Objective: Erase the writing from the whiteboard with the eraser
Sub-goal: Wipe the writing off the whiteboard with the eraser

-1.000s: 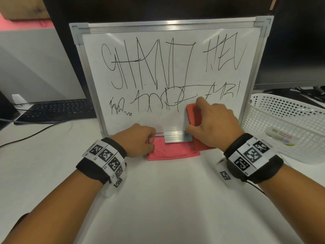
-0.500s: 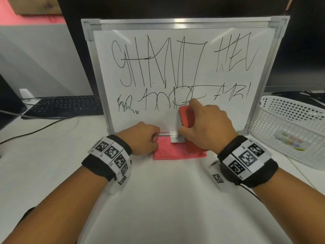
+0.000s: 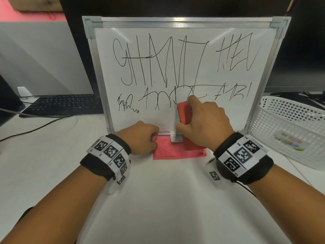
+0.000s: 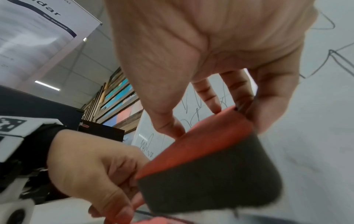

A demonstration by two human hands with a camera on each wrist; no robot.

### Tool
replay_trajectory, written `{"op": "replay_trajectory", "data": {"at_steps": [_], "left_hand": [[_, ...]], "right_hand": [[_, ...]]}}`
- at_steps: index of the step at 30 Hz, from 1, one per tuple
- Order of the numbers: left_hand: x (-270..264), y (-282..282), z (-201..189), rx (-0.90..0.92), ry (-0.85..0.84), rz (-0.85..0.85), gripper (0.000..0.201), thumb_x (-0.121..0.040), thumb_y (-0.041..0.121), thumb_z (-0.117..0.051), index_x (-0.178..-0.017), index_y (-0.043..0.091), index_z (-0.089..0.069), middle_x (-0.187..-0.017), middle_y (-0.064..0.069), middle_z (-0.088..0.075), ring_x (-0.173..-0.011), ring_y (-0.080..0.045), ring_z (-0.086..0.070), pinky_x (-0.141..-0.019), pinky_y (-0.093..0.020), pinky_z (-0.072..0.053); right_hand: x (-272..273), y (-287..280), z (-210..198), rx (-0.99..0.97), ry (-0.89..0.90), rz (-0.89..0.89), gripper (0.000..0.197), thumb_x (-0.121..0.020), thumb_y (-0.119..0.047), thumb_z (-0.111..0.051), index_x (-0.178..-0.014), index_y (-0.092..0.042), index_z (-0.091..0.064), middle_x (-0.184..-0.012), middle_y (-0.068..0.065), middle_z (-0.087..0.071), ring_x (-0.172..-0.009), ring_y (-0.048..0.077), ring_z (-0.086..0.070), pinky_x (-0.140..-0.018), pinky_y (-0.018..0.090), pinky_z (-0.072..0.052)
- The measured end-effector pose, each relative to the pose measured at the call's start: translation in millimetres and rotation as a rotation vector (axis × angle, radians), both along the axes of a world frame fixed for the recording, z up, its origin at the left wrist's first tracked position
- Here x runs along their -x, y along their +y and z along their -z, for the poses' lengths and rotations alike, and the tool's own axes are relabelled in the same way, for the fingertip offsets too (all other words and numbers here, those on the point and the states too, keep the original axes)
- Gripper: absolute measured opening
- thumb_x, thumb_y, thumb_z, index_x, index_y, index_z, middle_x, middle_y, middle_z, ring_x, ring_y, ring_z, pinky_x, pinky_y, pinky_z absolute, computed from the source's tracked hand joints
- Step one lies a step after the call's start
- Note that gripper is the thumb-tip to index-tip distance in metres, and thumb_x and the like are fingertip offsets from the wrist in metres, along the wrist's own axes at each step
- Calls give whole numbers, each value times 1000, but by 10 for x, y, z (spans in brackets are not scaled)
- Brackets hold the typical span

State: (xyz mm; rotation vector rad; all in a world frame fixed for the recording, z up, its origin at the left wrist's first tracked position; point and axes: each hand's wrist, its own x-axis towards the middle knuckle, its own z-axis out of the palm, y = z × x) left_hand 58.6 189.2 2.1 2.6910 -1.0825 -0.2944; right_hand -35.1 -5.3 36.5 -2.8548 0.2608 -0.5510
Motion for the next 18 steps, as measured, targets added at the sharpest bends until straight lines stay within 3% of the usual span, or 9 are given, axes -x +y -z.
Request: {"op": "replay_trajectory", "data": {"at_steps": [3,8,12,18], "left_hand": [[1,7,9,-3,2,-8,14,-87,28,-64,-78,23,-54,-79,1,-59,-75,-26,-62,-69,-37,-54],[2,-9,9,-9,7,-8,14,-87,30,-63,-77,24,-53,-81,1,-59,-77,-26,-62,-71,-40,-56],[6,-1,-1,-9,14,-17,14,-86,30,-64,-77,25,-54,-82,0,-60,-78,-27,-63,-73,-42,-57],[12,-7,-7,-6,22,-15,14,-86,29,-65,-78,24,-55,-80,0,-61,-76,-26,-63,-73,-42,-57]], "right_hand": [[25,19,64,3,53,16,48,-74,-51,-66,-97,-24,-34,-73,0,-37,-74,34,-45,-63,34,-36],[-11,-4,-9,-22,-39,23,51,-74,-51,-64,-107,-21,-40,-82,6,-50,-77,37,-50,-66,37,-39],[33,10,44,10,39,29,47,-76,-50,-65,-98,-22,-36,-71,-1,-35,-73,33,-44,-63,35,-37],[4,-34,3,-4,-45,47,48,-74,-53,-63,-103,-25,-36,-83,7,-51,-75,36,-48,-65,35,-35]]}}
